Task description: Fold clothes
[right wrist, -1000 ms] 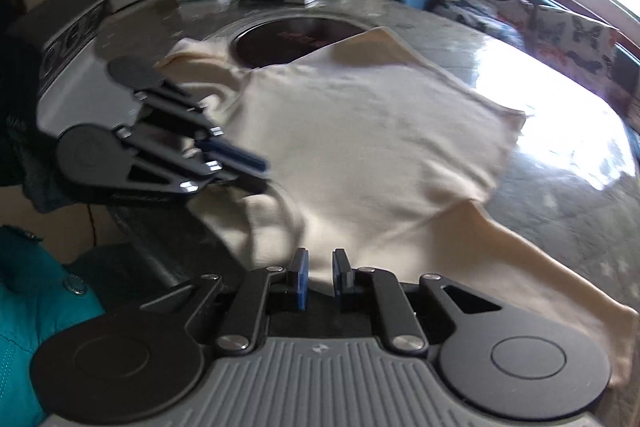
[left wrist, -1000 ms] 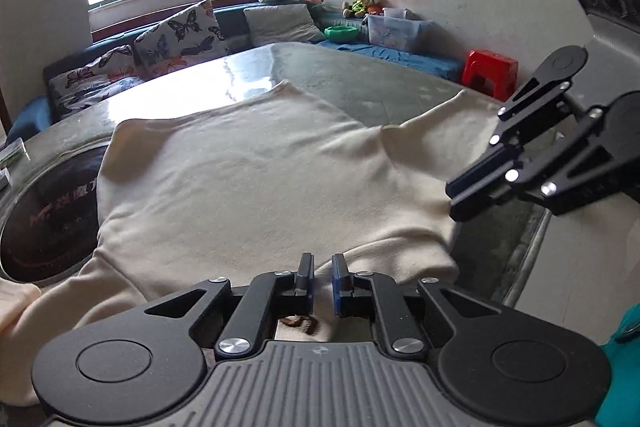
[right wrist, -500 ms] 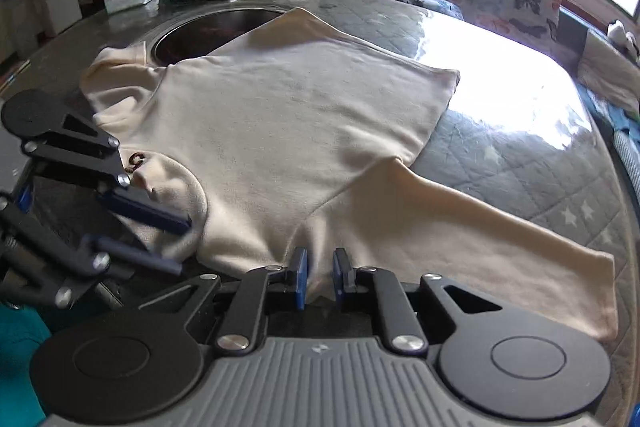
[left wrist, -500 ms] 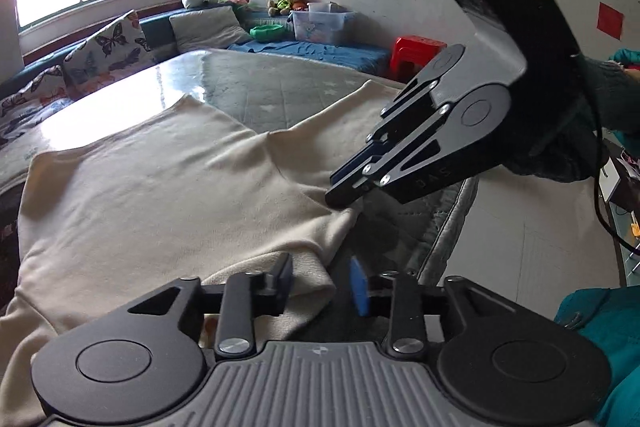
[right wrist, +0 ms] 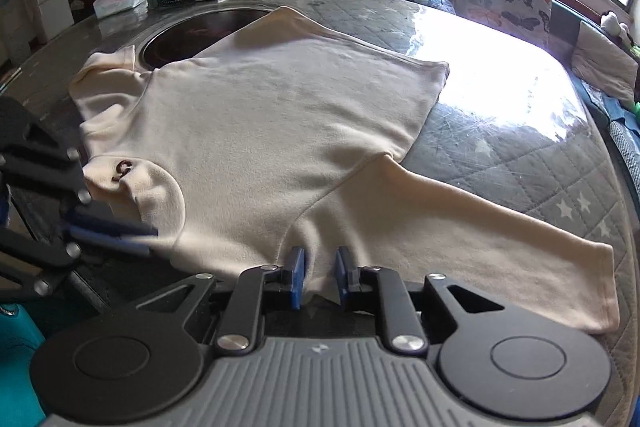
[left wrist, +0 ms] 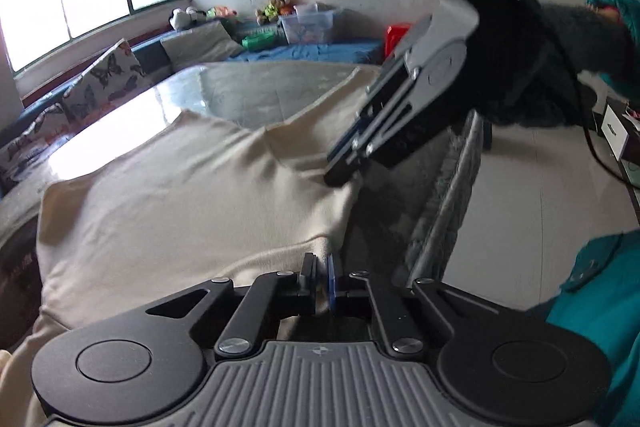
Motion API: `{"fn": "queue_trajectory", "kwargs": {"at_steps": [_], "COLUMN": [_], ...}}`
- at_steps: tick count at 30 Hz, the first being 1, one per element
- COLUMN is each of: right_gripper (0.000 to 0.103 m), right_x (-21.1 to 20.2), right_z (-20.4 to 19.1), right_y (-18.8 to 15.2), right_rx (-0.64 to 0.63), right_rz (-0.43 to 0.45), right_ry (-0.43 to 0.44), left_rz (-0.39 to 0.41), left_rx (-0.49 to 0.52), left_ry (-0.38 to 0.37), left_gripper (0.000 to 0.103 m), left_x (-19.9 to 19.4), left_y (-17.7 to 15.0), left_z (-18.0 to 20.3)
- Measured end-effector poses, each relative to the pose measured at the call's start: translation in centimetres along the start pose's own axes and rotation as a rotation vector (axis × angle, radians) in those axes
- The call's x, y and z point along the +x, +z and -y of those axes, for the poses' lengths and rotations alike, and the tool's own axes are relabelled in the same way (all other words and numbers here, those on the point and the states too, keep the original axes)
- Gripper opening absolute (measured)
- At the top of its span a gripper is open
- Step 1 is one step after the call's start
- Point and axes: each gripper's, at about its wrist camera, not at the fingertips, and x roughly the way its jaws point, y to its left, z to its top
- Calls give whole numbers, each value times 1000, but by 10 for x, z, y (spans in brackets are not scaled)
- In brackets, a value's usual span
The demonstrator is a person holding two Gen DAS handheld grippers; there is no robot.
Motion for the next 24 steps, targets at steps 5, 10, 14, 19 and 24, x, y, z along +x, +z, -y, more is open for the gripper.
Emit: {"fn": "queue_trajectory", "kwargs": {"at_steps": [5, 10, 14, 19, 24], "right_gripper": [16, 16, 18, 19, 19], "right_x": [-6, -10, 4, 34, 66], "right_z": [-2, 6, 18, 36, 56], "right_y": [9, 36, 60, 89, 113], "right_rx": [-23, -27, -27, 11, 75], "right_rz": [5, 66, 113, 133, 140], "right_ry": [15, 23, -3, -24, -38], "left_rz": [4, 9, 0, -42, -70], "left_rx": [-73, -145, -231, -395, -511], "left_ry": [50, 99, 169, 385, 510], "left_gripper": [13, 26, 29, 34, 38], "left_x": [-6, -12, -14, 1, 20], "left_y": [7, 15, 20, 25, 30], "left_z": [-27, -55, -83, -147, -210]}}
